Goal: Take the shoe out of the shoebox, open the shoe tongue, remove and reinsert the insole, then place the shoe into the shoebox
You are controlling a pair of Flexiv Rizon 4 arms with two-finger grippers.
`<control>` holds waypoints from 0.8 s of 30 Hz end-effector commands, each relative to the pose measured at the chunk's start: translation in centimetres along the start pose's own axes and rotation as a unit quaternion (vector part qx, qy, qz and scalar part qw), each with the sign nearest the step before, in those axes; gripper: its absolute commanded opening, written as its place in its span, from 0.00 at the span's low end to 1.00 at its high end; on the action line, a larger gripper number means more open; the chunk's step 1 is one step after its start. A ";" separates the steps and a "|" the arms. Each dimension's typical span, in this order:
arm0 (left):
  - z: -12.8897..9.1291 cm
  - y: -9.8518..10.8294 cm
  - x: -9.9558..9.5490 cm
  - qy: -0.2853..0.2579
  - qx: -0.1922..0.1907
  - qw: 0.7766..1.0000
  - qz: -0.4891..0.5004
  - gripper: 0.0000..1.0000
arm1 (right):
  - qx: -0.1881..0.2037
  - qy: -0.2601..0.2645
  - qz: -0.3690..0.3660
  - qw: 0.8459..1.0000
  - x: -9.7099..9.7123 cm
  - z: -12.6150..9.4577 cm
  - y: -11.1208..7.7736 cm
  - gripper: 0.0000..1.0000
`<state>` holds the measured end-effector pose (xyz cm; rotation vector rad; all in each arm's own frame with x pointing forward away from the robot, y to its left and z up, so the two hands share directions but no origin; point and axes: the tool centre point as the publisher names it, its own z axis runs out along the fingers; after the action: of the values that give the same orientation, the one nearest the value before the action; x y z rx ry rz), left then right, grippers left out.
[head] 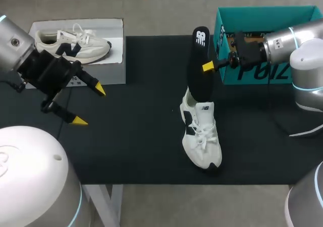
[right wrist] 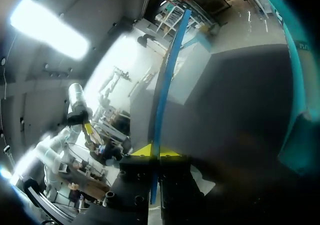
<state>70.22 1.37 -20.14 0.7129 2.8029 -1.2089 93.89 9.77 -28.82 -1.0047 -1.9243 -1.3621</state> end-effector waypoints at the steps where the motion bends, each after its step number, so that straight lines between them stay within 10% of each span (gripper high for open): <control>1: 0.0 0.0 0.0 0.001 -0.001 1.000 0.000 1.00 | -0.019 -0.005 -0.004 1.000 0.7 0.3 -1.6 0.00; 24: 0.0 0.0 0.0 0.001 -0.001 1.000 0.000 1.00 | -0.008 -0.024 0.013 1.000 0.5 3.0 -7.8 0.00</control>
<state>70.23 1.37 -20.16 0.7127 2.8023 -1.2099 87.92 11.20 -33.06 -1.0581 -1.9324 -1.3433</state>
